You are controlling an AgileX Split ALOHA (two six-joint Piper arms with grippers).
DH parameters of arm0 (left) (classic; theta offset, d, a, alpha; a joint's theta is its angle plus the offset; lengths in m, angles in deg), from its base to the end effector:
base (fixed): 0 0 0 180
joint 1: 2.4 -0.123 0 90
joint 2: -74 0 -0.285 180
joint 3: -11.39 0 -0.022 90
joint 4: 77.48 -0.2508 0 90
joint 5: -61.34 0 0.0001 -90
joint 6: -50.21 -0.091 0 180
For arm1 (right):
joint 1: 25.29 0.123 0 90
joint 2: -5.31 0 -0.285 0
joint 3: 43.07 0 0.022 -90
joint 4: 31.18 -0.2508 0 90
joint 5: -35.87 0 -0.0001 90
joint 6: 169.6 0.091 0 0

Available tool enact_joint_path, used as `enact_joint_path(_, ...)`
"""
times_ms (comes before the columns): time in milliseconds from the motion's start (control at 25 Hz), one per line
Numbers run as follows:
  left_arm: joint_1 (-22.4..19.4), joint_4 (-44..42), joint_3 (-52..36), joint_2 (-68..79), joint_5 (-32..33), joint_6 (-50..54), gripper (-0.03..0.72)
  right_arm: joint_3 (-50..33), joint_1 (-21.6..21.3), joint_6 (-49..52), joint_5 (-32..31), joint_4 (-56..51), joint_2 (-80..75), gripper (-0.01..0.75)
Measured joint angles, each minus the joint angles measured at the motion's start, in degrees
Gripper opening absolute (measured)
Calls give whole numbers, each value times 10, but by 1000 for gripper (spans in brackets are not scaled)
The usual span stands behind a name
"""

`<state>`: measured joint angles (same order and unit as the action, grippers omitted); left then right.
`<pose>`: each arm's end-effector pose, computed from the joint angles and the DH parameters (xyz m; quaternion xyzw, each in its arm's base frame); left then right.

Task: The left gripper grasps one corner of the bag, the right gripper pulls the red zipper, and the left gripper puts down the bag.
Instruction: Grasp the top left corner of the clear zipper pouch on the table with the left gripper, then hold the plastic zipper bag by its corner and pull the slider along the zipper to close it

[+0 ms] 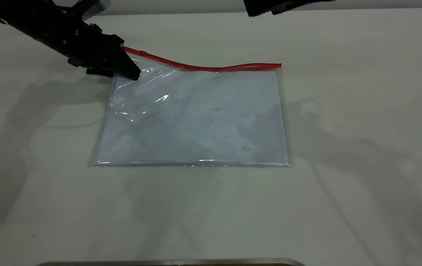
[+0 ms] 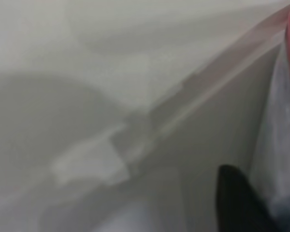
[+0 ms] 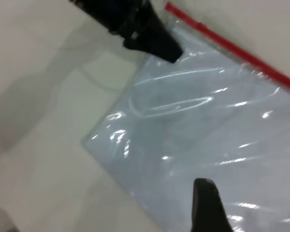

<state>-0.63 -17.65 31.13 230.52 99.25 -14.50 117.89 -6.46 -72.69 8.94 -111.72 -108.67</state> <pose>0.4761 -0.0631 -0.0027 0.1577 0.9318 -0.2557 0.2036 0.3360 0.1576 0.1681 -0.2582 0.8744 0.2584 0.3192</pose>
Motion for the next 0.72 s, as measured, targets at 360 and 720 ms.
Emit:
enact_joint_path(360, 10, 6, 0, -4, 34, -168, 53, 131, -20, -62, -32, 13, -127, 483)
enact_joint_path(720, 63, 26, 0, -38, 70, -448, 53, 314, -21, -115, -137, -18, -270, 483)
